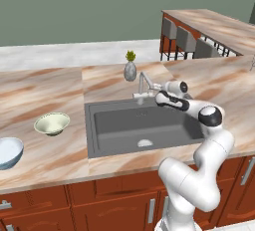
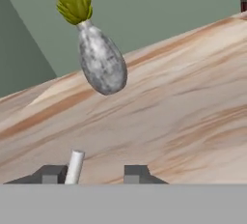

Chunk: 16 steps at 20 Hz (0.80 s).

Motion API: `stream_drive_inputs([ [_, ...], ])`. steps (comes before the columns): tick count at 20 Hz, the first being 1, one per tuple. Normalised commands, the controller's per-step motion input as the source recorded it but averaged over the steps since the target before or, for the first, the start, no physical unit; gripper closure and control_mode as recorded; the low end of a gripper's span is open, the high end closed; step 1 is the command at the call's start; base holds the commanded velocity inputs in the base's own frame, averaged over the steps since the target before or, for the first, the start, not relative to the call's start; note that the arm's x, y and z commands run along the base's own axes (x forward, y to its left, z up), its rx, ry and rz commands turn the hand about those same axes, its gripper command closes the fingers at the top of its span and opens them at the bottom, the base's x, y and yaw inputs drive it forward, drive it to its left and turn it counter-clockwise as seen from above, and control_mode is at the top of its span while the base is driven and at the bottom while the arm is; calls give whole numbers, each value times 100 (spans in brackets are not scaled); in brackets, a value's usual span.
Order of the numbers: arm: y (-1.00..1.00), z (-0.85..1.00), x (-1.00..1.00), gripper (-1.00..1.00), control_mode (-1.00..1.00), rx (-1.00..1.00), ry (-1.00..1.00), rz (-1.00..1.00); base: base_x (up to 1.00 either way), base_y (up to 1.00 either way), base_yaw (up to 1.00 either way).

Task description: Rinse each bowl for a few seconds and place them down in the sink or on the counter.

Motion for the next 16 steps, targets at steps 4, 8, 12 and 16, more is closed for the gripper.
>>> stream_drive_inputs([
  [4,-40,-84,2,100,-100,-1,20,-7,0,0,0],
  [8,-33,-100,1,100,-100,-6,14,-7,0,0,0],
  [12,-24,-100,0,100,-100,-12,2,-8,0,0,0],
  [16,-86,-12,0,100,-100,9,9,-9,0,0,0],
])
